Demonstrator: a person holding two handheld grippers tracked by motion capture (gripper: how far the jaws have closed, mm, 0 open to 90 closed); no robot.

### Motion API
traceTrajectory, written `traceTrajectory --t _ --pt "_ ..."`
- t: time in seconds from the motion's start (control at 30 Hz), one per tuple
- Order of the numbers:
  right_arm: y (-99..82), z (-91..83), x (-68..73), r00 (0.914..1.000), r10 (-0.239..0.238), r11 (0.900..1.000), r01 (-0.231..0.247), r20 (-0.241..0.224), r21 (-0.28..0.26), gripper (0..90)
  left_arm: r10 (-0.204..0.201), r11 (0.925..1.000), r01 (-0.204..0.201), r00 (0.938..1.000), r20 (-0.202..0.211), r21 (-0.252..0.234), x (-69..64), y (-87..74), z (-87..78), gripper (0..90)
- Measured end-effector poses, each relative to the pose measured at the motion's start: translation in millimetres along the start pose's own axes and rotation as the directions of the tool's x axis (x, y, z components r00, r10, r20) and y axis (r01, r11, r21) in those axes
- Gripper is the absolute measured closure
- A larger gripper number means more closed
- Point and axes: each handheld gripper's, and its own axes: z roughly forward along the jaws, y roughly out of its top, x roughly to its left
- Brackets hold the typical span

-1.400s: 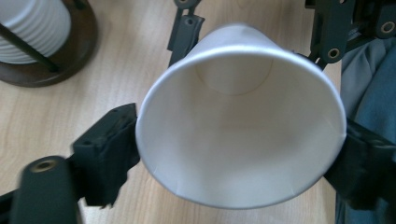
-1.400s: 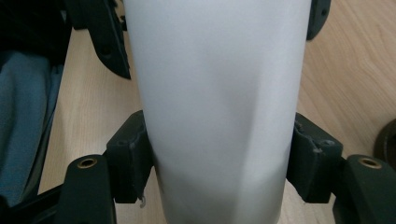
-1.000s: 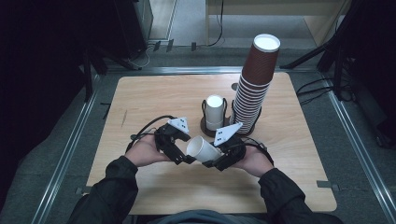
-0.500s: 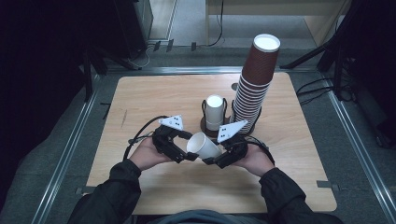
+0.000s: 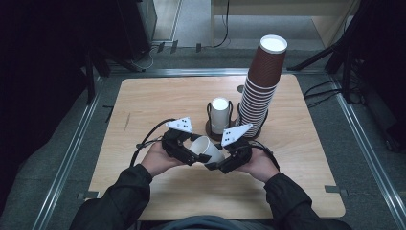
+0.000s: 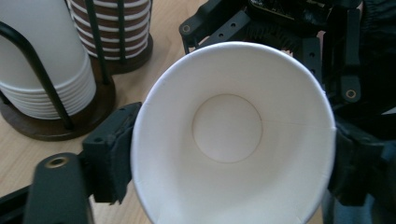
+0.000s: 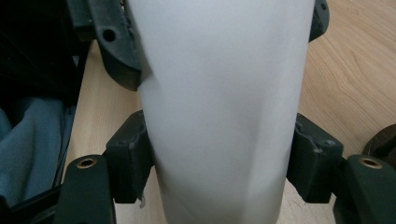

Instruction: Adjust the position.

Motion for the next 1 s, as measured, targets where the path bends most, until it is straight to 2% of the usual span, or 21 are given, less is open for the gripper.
traceTrajectory --t 0.2,0.33,0.47,0.53,0.67,0.77,0.8,0.87,1.0 --pt "-0.3 -0.3 -0.9 0.9999 0.013 0.9999 -0.013 -0.011 -0.005 30.5 0.004 1.0000 -0.004 1.0000 0.001 0.000 -0.4 0.6 -1.6 23.6" --pt "0.1 1.8 -1.7 0.9981 0.060 0.9981 -0.060 -0.009 0.012 21.7 0.005 0.9999 -0.005 0.9999 -0.016 0.010 1.2 1.0 -5.1 23.7" --pt "-1.0 1.7 -2.5 0.9980 0.063 0.9976 -0.063 -0.008 0.029 18.3 -0.019 0.9991 0.020 0.9998 -0.009 0.037 4.9 0.0 -11.0 23.3" --pt "-2.2 1.5 -1.9 0.9973 0.073 0.9965 -0.073 -0.005 0.041 18.1 -0.010 0.9990 0.012 0.9991 -0.040 0.043 3.6 -0.4 -14.6 23.3" --pt "-3.4 -0.8 -2.0 0.9970 0.078 0.9960 -0.078 0.000 0.045 18.1 -0.007 0.9975 0.011 0.9975 -0.070 0.070 4.6 0.1 -19.7 23.5" --pt "-5.2 -3.2 -1.2 0.9975 0.063 0.9975 -0.064 0.031 0.031 18.1 -0.005 0.9956 0.013 0.9964 -0.085 0.093 7.1 -1.1 -21.7 23.6" --pt "-6.0 -4.7 -0.6 0.9973 0.070 0.9967 -0.071 0.023 0.039 18.1 0.002 0.9950 0.008 0.9953 -0.097 0.099 7.5 -1.5 -22.5 23.6" --pt "-6.9 -7.7 -0.2 0.9975 0.063 0.9977 -0.064 0.032 0.024 18.1 0.003 0.9943 0.008 0.9948 -0.102 0.106 9.1 -1.9 -23.9 23.6" --pt "-7.4 -14.2 0.8 0.9957 0.084 0.9965 -0.084 0.039 0.005 18.1 0.004 0.9934 0.009 0.9939 -0.111 0.114 12.1 -2.6 -27.3 23.6"
